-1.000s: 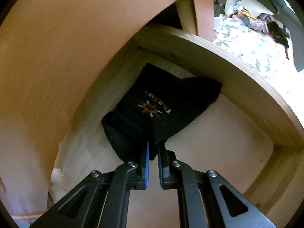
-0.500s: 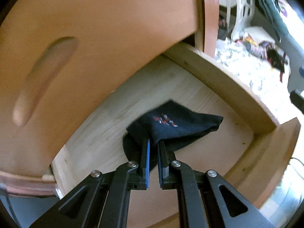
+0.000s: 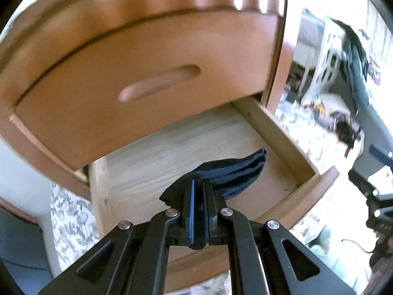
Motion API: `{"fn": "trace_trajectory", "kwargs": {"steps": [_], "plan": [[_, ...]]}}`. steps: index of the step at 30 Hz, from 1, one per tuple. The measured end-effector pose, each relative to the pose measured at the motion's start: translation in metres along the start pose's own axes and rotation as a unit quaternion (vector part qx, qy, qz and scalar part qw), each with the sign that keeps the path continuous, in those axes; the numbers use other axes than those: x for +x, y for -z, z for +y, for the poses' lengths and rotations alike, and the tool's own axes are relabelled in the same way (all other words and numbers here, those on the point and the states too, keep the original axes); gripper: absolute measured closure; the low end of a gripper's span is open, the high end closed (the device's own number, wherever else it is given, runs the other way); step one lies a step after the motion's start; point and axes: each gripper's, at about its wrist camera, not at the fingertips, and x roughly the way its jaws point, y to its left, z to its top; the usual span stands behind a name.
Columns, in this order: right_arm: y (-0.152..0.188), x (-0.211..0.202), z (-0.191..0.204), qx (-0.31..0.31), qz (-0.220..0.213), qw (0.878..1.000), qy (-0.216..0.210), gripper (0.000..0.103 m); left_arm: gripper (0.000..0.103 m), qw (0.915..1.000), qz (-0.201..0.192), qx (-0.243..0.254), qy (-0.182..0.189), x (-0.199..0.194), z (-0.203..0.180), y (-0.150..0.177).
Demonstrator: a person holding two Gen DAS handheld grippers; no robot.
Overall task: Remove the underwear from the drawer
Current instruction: 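Lift the black cloth out of the drawer and carry it toward the bed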
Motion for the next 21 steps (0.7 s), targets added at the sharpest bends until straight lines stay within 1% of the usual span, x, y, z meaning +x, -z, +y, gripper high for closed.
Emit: {"fn": "trace_trajectory", "kwargs": {"steps": [3,6,10,16,21], "plan": [[0.003,-0.015,0.007,-0.006,-0.006,1.0,-0.003,0.0,0.097,0.9994,-0.025,-0.023,-0.005,-0.018,0.005,0.009],[0.005,-0.028,0.013,-0.01,-0.012,1.0,-0.005,0.0,0.097,0.9978,-0.053,-0.041,-0.005,-0.051,0.016,0.016],[0.006,-0.045,0.022,-0.017,-0.022,1.0,-0.007,0.0,0.098,0.9942,-0.092,-0.054,-0.011,-0.087,0.02,0.025],[0.01,-0.066,0.032,-0.03,-0.033,0.999,-0.011,0.0,0.098,0.9892,-0.125,-0.076,-0.002,-0.122,0.025,0.038],[0.015,-0.077,0.037,-0.034,-0.036,0.999,-0.015,0.0,0.098,0.9854,-0.146,-0.087,0.008,-0.143,0.021,0.052]]}}
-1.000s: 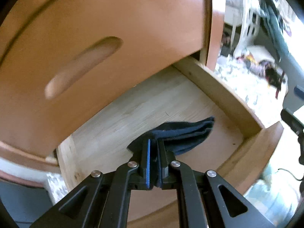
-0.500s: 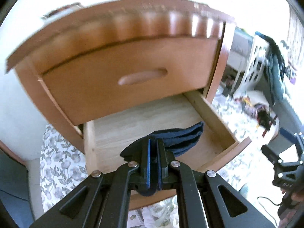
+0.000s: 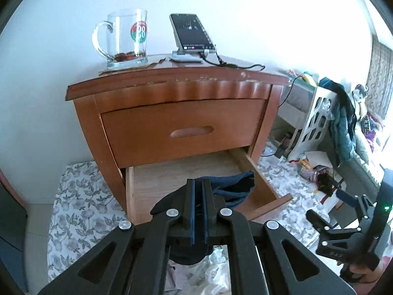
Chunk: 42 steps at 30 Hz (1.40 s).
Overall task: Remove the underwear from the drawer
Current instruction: 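Lift the black cloth out of the drawer and carry it toward the bed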
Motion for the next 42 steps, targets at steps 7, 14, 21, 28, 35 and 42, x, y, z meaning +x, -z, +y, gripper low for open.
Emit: {"fn": "trace_trajectory", "kwargs": {"steps": [7,14,21,28,35,42], "plan": [[0.006,-0.011,0.004,-0.008,0.0,1.0,-0.004,0.0,0.098,0.9997,-0.009,-0.02,0.01,-0.017,-0.002,0.014],[0.011,-0.016,0.006,-0.008,0.001,1.0,-0.008,0.0,0.098,0.9995,-0.002,-0.023,0.023,-0.02,-0.012,0.029],[0.015,-0.02,0.005,-0.009,0.002,1.0,-0.008,0.0,0.098,0.9987,0.02,-0.014,0.045,-0.012,-0.031,0.044],[0.021,-0.016,0.001,-0.005,0.012,1.0,-0.005,0.0,0.098,0.9964,0.065,-0.006,0.055,0.014,-0.044,0.071],[0.024,-0.011,0.003,-0.01,0.018,1.0,-0.008,0.0,0.098,0.9901,0.134,0.026,0.032,0.065,-0.061,0.109],[0.028,-0.005,0.004,-0.012,0.029,0.999,-0.005,0.0,0.098,0.9713,0.234,-0.014,0.038,0.123,-0.052,0.169]]}}
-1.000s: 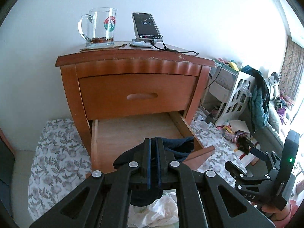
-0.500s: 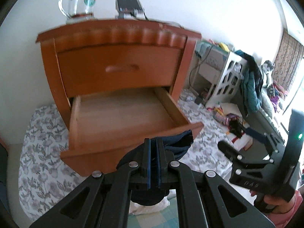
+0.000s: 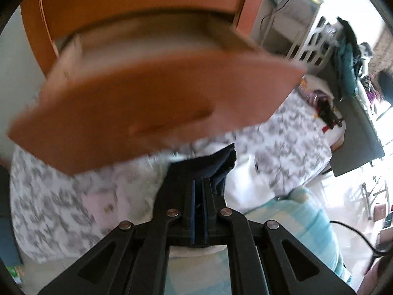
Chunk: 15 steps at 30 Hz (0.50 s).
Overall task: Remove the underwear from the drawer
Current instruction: 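Lift the black cloth out of the drawer and carry it toward the bed, then lower the black cloth onto the bed pile and open the left gripper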
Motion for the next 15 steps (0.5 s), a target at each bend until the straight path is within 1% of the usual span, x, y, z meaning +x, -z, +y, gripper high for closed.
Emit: {"fn": "trace_trajectory", "kwargs": {"steps": [2,7,11,15], "plan": [[0.001,0.002,0.002,-0.002,0.004,1.0,-0.001,0.0,0.098,0.9997,0.019,-0.012,0.009,0.013,0.004,0.007],[0.005,0.006,0.007,-0.009,0.011,1.0,-0.004,0.0,0.098,0.9983,0.049,-0.029,0.014,0.035,0.011,0.018],[0.008,0.009,0.011,-0.015,0.017,1.0,-0.007,0.0,0.098,0.9964,0.068,-0.046,0.023,0.05,0.015,0.024],[0.012,0.015,0.014,-0.02,0.028,0.999,-0.009,0.0,0.098,0.9951,0.075,-0.058,0.029,0.058,0.018,0.029]]}}
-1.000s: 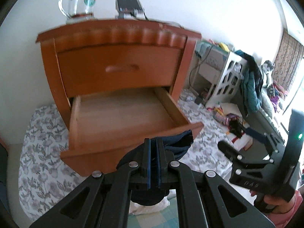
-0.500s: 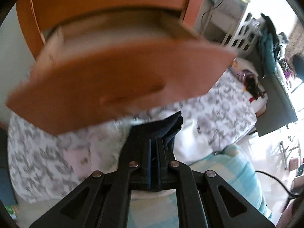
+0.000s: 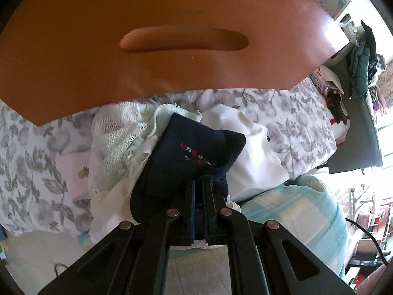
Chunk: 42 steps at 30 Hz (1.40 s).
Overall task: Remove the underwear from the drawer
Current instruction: 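Lower the black cloth onto the bed pile and open the left gripper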
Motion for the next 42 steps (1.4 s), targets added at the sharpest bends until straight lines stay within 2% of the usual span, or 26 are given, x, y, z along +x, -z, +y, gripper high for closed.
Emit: {"fn": "trace_trajectory", "kwargs": {"steps": [9,16,17,19,24,29,34,38,42], "plan": [[0.003,0.003,0.006,-0.009,0.007,1.0,-0.001,0.0,0.097,0.9994,-0.034,-0.001,0.012,-0.023,-0.002,0.001],[0.003,0.003,0.006,-0.008,0.008,1.0,-0.001,0.0,0.095,0.9971,-0.072,-0.021,0.015,-0.052,0.006,0.004],[0.003,0.004,0.007,-0.008,0.008,1.0,-0.001,0.0,0.093,0.9966,-0.078,-0.025,0.013,-0.057,0.008,0.004],[0.004,0.004,0.007,-0.007,0.01,1.0,0.0,0.0,0.079,0.995,-0.094,-0.034,0.006,-0.068,0.013,0.005],[0.007,0.005,0.007,-0.008,0.017,1.0,-0.001,0.0,0.067,0.9894,-0.128,-0.067,-0.012,-0.092,0.034,0.01],[0.011,0.007,0.011,-0.011,0.023,1.0,-0.003,0.0,0.058,0.9811,-0.16,-0.099,-0.046,-0.116,0.058,0.017],[0.014,0.006,0.018,-0.019,0.025,0.999,-0.006,0.0,0.035,0.973,-0.181,-0.13,-0.06,-0.136,0.077,0.026],[0.017,0.005,0.022,-0.024,0.027,0.999,-0.008,0.0,0.03,0.9676,-0.187,-0.154,-0.071,-0.144,0.086,0.032],[0.021,0.004,0.026,-0.029,0.03,0.999,-0.01,0.0,0.025,0.9653,-0.194,-0.158,-0.073,-0.147,0.087,0.037]]}}
